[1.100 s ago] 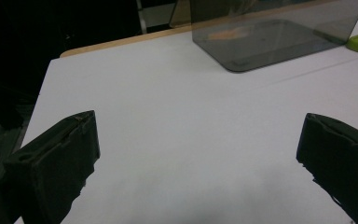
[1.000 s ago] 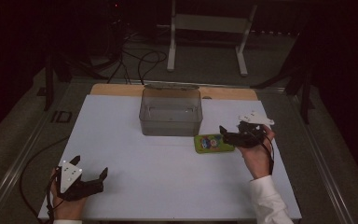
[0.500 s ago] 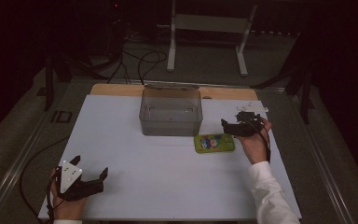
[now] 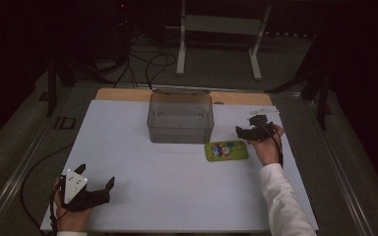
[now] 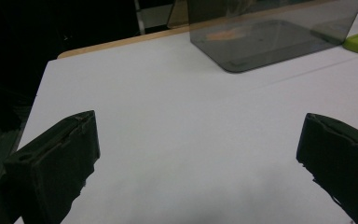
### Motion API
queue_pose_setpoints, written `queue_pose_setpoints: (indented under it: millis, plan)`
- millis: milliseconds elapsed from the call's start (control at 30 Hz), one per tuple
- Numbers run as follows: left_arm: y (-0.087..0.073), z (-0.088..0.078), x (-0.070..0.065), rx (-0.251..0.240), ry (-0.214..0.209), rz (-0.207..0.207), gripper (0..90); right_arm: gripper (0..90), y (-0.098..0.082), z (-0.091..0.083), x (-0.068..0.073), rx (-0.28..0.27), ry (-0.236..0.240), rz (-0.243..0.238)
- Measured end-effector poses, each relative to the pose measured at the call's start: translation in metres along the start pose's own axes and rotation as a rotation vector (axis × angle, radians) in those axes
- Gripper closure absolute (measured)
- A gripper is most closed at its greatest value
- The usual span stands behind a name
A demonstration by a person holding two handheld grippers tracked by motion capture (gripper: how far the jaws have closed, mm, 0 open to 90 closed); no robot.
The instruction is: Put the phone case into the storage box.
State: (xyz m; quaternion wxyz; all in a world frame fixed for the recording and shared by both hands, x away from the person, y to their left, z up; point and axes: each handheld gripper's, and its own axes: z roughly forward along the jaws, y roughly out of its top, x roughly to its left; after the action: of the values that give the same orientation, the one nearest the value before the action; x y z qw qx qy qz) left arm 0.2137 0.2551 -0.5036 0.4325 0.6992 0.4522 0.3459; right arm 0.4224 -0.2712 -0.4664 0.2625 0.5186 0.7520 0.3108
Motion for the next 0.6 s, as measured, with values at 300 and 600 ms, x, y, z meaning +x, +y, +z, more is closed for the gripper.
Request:
queue_pose_setpoints:
  millis: [300, 600]
  plan:
    - [0.0, 0.002, -0.003, 0.006, -0.006, 0.014, 0.0, 51.7, -0.008, 0.013, -0.012, 0.082, -0.013, 0.023]
    - [0.0, 0.002, -0.004, 0.005, -0.007, 0.016, 0.0, 90.0, -0.015, 0.024, -0.015, 0.18, -0.016, 0.036]
